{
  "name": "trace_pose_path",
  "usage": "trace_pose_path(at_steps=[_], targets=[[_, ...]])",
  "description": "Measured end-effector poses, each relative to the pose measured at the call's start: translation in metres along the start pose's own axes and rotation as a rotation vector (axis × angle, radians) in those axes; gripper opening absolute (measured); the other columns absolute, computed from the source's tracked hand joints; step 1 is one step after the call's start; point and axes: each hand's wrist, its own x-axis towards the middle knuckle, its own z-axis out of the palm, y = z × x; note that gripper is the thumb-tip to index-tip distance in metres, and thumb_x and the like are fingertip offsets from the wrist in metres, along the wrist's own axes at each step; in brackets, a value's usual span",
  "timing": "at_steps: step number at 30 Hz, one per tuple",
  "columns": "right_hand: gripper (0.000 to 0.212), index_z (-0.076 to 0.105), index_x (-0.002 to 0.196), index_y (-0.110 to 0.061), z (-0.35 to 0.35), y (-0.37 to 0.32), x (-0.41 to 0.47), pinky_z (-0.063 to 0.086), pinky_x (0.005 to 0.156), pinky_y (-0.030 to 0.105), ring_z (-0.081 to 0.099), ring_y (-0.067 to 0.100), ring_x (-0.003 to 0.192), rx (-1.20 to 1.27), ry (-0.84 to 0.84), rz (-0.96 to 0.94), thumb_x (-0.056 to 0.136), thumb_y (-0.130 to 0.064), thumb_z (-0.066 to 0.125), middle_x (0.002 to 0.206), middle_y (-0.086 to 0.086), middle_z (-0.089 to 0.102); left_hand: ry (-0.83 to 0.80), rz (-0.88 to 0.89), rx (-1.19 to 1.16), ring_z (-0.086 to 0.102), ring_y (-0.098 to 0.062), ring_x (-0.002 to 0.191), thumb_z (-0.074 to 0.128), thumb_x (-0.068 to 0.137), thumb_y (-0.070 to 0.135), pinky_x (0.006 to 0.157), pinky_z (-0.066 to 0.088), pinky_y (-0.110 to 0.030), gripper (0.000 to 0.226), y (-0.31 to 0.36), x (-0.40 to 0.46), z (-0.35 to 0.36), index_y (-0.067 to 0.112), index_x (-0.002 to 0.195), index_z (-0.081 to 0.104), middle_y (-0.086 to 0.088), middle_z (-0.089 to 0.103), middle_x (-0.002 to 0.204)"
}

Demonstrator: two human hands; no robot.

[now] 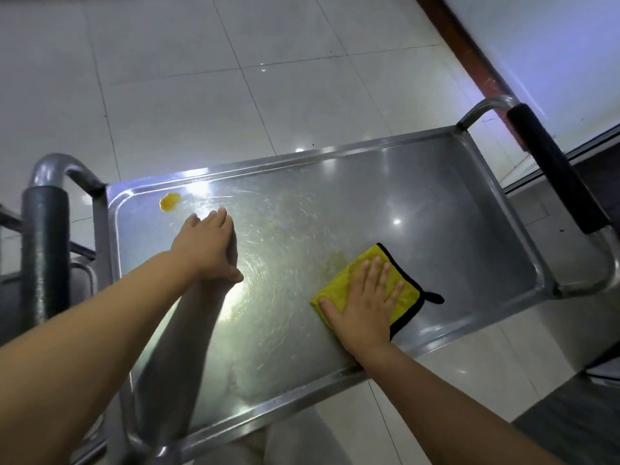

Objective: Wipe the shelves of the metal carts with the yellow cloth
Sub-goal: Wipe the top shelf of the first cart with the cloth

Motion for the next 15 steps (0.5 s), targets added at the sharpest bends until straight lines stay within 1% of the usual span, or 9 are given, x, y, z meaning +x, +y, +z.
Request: trace_pose_path(at_steps=[2, 4, 6, 8, 10, 12, 15], targets=[[0.107, -0.023, 0.141, -0.008, -0.008, -0.009, 0.017, -0.018, 0.112, 0.057, -0.032, 0.029, 0.14, -0.003, -0.033, 0.003, 0.069, -0.082, 0.005, 0.147, 0.012, -0.032, -0.01, -0.003, -0.009, 0.014, -0.023, 0.145, 0.065, 0.066, 0.071, 0.117, 0.009, -0.041, 0.114, -0.001, 0.002, -0.002, 0.009, 0.149, 0.016, -0.01, 0.008, 0.159], [0.107, -0.025, 0.141, -0.008, -0.014, -0.018, 0.034, -0.017, 0.113, 0.057, -0.031, 0.03, 0.14, 0.003, -0.042, -0.012, 0.069, -0.082, 0.003, 0.146, 0.012, -0.035, -0.02, -0.005, -0.011, 0.011, -0.024, 0.146, 0.065, 0.067, 0.07, 0.117, 0.008, -0.04, 0.115, -0.001, 0.004, -0.003, 0.009, 0.149, 0.013, -0.01, 0.006, 0.159], [0.11, -0.021, 0.145, -0.006, -0.019, -0.027, 0.053, -0.016, 0.113, 0.057, -0.029, 0.031, 0.142, 0.01, -0.038, -0.033, 0.069, -0.082, 0.003, 0.148, 0.012, -0.033, -0.02, -0.002, -0.011, 0.009, -0.024, 0.146, 0.065, 0.068, 0.069, 0.117, 0.008, -0.04, 0.115, -0.001, 0.004, -0.003, 0.008, 0.149, 0.011, -0.01, 0.005, 0.159], [0.111, -0.015, 0.149, -0.005, -0.023, -0.036, 0.074, -0.014, 0.113, 0.058, -0.026, 0.032, 0.143, -0.004, -0.025, -0.051, 0.07, -0.082, 0.004, 0.155, 0.014, -0.026, -0.01, -0.005, -0.023, 0.009, -0.024, 0.146, 0.066, 0.068, 0.068, 0.117, 0.009, -0.039, 0.115, -0.001, 0.006, -0.002, 0.009, 0.149, 0.01, -0.01, 0.005, 0.159], [0.11, -0.012, 0.15, -0.004, -0.027, -0.045, 0.095, -0.012, 0.113, 0.059, -0.023, 0.033, 0.144, -0.019, -0.009, -0.076, 0.075, -0.083, 0.01, 0.158, 0.017, -0.018, -0.005, -0.015, -0.038, 0.007, -0.023, 0.146, 0.067, 0.067, 0.067, 0.117, 0.009, -0.039, 0.117, -0.002, 0.008, 0.0, 0.008, 0.15, 0.009, -0.01, 0.004, 0.159], [0.108, -0.01, 0.151, -0.004, -0.032, -0.055, 0.116, -0.011, 0.113, 0.06, -0.022, 0.034, 0.144, -0.029, -0.008, -0.106, 0.081, -0.082, 0.016, 0.158, 0.018, -0.017, -0.009, -0.024, -0.047, 0.005, -0.023, 0.147, 0.067, 0.068, 0.066, 0.117, 0.007, -0.039, 0.118, -0.001, 0.01, 0.001, 0.008, 0.151, 0.006, -0.01, 0.001, 0.16], [0.108, -0.008, 0.151, -0.005, -0.04, -0.071, 0.145, -0.012, 0.114, 0.059, -0.021, 0.033, 0.145, -0.031, -0.013, -0.142, 0.08, -0.082, 0.018, 0.158, 0.017, -0.016, -0.002, -0.039, -0.07, 0.003, -0.022, 0.147, 0.067, 0.069, 0.064, 0.117, 0.005, -0.039, 0.117, 0.0, 0.012, 0.003, 0.008, 0.151, 0.005, -0.009, -0.001, 0.16]])
